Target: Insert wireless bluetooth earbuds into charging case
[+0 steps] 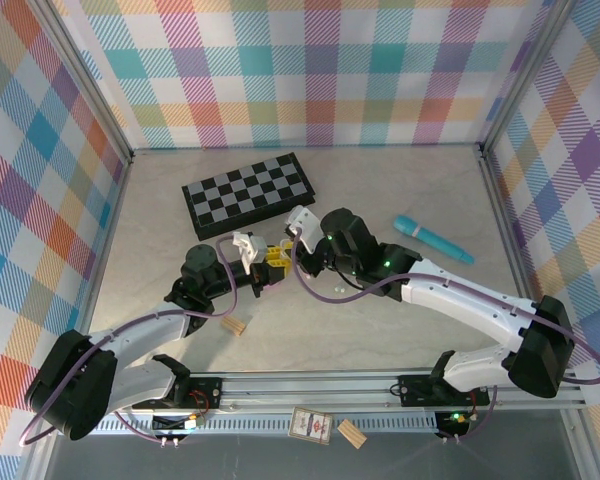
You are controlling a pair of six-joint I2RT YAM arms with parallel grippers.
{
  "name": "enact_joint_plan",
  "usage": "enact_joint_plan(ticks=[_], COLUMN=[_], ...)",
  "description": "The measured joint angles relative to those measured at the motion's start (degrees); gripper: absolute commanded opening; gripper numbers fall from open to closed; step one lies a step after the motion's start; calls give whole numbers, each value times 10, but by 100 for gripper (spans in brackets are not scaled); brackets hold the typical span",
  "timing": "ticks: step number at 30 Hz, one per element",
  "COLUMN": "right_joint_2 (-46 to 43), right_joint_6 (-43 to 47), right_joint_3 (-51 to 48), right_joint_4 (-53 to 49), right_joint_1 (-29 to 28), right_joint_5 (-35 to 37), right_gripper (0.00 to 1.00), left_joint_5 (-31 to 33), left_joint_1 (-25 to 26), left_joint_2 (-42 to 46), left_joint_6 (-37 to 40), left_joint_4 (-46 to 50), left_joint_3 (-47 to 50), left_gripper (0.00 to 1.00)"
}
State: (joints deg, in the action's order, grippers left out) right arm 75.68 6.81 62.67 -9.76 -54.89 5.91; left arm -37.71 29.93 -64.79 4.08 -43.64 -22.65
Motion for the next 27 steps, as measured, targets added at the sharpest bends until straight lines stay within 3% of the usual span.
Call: enact_joint_plan(ticks=[7, 14, 20, 27], right_joint_2=[0, -5, -19, -87], right_joint_6=[-8, -28, -45, -93], right_joint_3=[0, -7, -8, -13], right_joint_4=[1, 2, -4, 12], right_joint_1=[-3, -4, -4, 21], right_joint_5=[-8, -38, -37, -46], right_gripper=[22, 33, 44, 65], left_joint_5=[3, 3, 5, 14], left_joint_1=[0, 0, 0, 0], left_joint_2=[3, 5, 10, 19], left_joint_6=[-4, -9, -13, -10], left_joint_4=[0, -5, -18, -36], left_joint_3=[0, 0, 0, 20], left_gripper=[4, 4, 3, 3])
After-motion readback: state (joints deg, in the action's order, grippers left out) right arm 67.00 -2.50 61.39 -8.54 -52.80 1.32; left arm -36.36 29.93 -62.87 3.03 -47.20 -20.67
